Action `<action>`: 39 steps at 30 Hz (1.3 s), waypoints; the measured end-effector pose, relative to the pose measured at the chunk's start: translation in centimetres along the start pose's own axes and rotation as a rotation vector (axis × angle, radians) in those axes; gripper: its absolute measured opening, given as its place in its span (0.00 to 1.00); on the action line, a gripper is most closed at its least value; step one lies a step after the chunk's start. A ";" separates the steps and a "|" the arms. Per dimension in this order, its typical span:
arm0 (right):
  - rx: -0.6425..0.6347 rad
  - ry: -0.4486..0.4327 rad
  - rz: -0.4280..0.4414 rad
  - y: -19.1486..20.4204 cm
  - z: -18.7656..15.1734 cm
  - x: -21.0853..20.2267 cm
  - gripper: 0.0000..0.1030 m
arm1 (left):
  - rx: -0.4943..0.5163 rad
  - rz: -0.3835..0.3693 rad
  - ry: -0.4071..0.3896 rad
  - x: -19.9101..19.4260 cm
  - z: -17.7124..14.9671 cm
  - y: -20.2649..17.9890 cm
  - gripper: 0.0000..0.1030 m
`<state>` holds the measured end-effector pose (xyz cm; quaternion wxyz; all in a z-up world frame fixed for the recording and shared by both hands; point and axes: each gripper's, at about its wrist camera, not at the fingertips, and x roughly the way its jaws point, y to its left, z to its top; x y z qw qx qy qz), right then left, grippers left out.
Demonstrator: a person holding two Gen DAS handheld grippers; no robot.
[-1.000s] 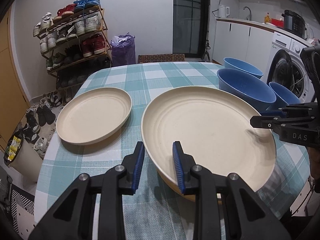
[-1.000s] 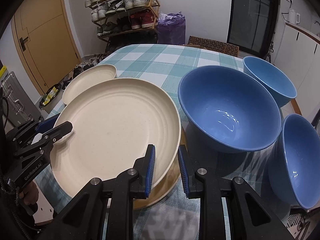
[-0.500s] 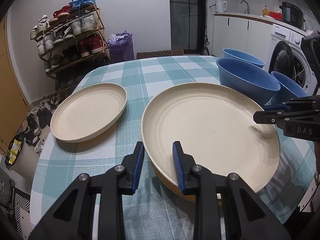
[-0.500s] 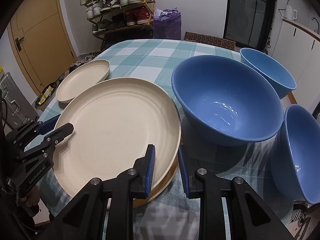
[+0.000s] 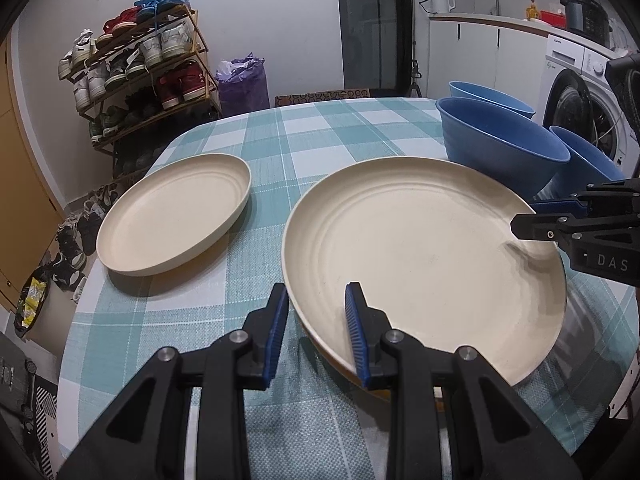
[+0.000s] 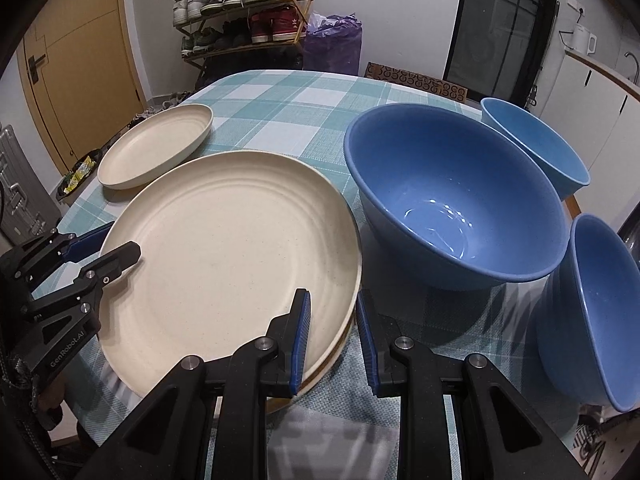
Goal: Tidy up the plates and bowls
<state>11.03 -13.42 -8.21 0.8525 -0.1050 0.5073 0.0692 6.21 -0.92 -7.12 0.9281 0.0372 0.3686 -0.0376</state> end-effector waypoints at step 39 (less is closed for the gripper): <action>-0.038 0.019 -0.058 0.7 -1.2 1.0 0.26 | 0.065 0.033 0.024 0.6 -1.0 -1.1 0.34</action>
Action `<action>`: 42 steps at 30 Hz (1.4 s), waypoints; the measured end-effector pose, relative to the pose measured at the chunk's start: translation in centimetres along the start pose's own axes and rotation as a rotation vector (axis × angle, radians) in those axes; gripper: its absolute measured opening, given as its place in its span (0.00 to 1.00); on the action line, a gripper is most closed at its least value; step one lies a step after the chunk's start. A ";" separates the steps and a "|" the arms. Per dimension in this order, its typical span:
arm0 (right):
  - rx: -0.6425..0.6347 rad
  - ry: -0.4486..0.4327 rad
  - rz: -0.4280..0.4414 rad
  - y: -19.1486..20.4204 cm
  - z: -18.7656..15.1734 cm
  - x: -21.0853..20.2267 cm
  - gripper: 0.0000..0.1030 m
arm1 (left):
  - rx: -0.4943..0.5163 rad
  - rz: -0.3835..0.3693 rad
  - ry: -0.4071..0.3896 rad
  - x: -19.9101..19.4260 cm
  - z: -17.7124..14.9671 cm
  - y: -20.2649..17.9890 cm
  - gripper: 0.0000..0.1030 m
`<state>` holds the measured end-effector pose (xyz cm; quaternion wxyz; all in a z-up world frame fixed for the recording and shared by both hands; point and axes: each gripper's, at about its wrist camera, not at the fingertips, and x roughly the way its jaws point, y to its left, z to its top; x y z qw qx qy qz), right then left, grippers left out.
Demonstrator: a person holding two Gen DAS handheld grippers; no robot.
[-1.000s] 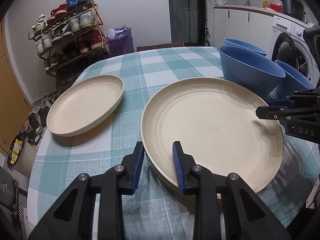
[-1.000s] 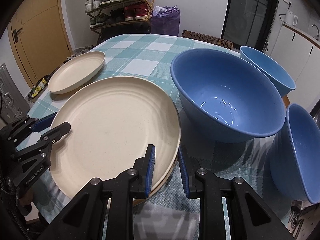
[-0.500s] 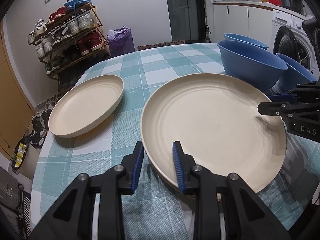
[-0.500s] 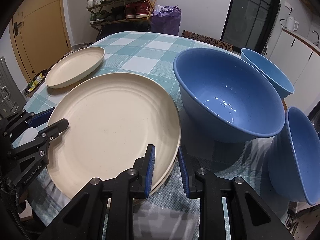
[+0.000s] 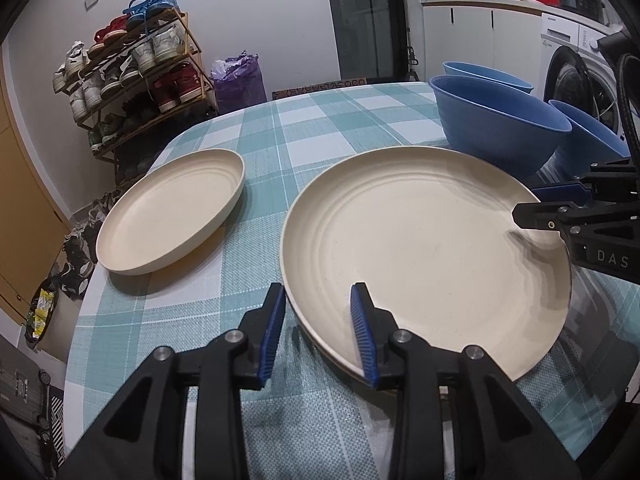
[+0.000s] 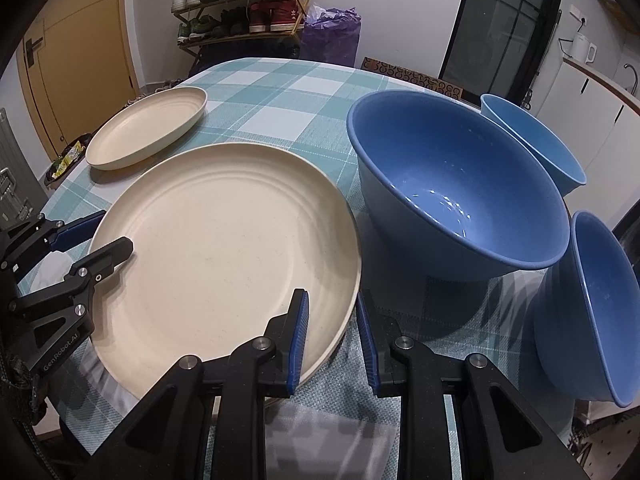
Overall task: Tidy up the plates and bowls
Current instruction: 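Open both grippers and pull them back from the stacked plates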
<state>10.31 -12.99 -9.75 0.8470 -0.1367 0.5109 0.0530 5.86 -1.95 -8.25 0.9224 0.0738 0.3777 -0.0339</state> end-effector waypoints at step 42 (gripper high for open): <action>-0.040 -0.208 0.200 2.5 6.7 -6.7 0.96 | -0.267 0.062 -0.124 -5.0 2.3 9.7 1.00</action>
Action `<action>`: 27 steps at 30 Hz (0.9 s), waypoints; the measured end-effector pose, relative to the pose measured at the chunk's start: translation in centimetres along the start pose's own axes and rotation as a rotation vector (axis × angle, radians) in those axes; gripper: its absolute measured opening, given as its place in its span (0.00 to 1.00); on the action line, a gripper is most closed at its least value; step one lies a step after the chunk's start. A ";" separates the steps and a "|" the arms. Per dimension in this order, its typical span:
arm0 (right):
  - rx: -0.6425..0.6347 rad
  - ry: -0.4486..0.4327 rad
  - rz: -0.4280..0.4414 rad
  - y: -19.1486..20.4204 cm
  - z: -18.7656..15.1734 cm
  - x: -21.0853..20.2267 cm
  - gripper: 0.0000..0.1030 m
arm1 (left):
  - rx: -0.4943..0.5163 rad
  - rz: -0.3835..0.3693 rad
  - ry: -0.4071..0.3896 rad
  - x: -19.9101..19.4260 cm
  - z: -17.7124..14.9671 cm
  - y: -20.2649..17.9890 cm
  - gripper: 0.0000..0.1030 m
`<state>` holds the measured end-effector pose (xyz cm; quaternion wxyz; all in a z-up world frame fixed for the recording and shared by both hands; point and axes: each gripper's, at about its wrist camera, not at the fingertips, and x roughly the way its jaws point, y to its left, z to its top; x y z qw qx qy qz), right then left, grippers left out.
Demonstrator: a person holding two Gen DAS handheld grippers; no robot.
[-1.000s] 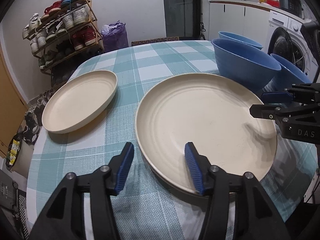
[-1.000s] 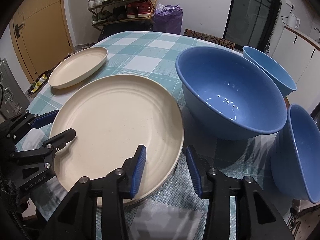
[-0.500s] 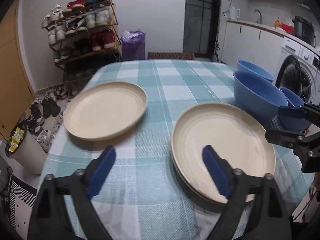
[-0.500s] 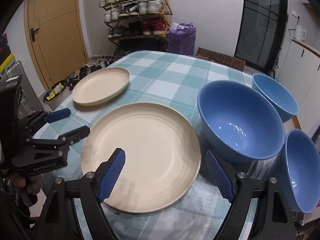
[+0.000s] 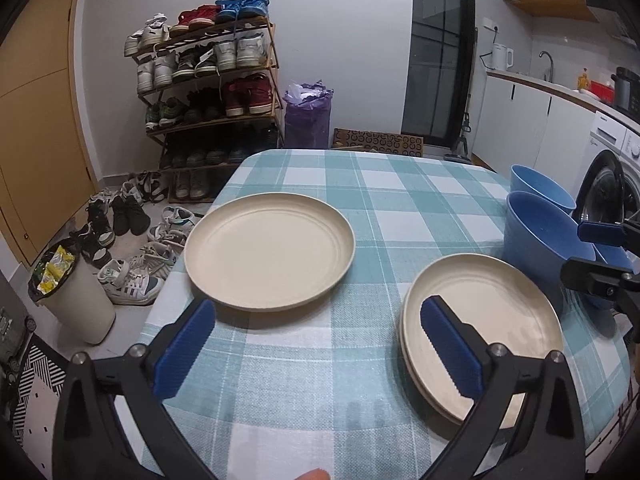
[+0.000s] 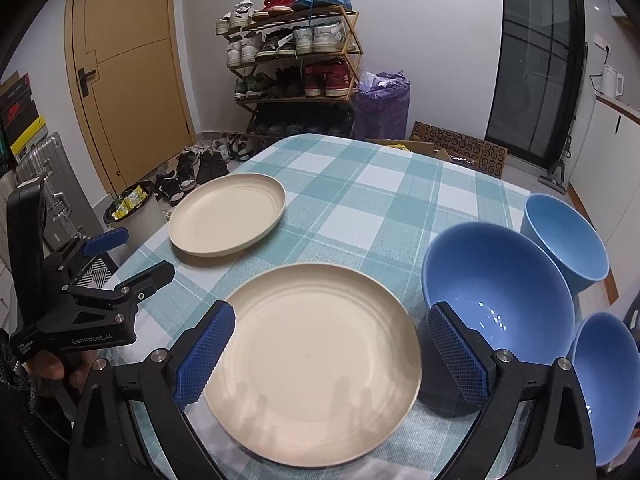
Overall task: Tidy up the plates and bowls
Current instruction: 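Open both grippers and pull them back from the stacked plates, then move both grippers to opposite rims of the single cream plate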
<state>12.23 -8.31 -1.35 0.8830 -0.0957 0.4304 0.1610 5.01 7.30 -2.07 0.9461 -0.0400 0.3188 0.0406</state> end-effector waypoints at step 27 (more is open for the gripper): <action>-0.010 -0.019 0.043 2.4 6.6 4.2 0.97 | -0.070 0.042 0.024 3.3 2.9 4.2 1.00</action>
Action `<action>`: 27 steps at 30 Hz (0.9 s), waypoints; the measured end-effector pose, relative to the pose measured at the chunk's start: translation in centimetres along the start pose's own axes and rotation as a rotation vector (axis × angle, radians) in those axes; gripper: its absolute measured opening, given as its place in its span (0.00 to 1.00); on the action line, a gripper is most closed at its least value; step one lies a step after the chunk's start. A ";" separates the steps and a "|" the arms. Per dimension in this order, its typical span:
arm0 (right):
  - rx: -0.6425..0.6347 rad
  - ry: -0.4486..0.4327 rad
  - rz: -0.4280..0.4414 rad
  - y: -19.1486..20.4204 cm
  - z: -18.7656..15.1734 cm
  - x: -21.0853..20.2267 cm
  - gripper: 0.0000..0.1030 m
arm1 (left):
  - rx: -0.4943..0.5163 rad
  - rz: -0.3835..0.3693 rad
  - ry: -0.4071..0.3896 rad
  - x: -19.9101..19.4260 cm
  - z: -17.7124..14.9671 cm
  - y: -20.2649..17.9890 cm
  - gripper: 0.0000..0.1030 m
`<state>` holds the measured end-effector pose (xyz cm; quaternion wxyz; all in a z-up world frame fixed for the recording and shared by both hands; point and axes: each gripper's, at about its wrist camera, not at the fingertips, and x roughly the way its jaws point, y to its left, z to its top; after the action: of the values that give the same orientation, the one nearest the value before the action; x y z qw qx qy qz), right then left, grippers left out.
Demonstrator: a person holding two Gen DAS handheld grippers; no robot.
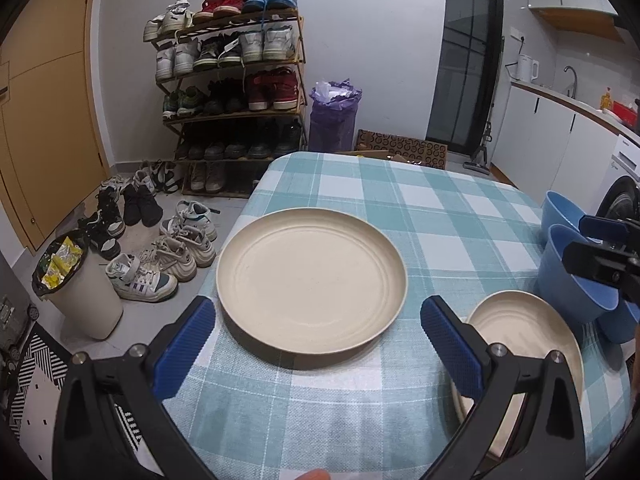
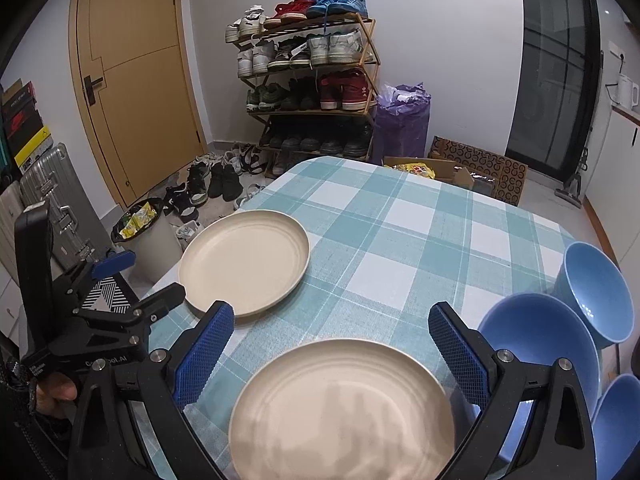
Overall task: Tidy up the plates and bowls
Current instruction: 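Move both grippers to opposite rims of the single cream plate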
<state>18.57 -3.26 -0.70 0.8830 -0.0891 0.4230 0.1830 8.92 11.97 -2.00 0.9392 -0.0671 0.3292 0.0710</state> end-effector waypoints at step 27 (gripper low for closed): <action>0.052 0.129 0.025 2.3 2.3 10.0 0.97 | -0.201 0.039 0.067 4.3 -1.8 7.3 0.98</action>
<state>25.02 2.03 -7.08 0.8536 -0.0724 0.4846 0.1767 9.87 19.21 -6.65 0.9147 -0.1572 0.3527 0.1196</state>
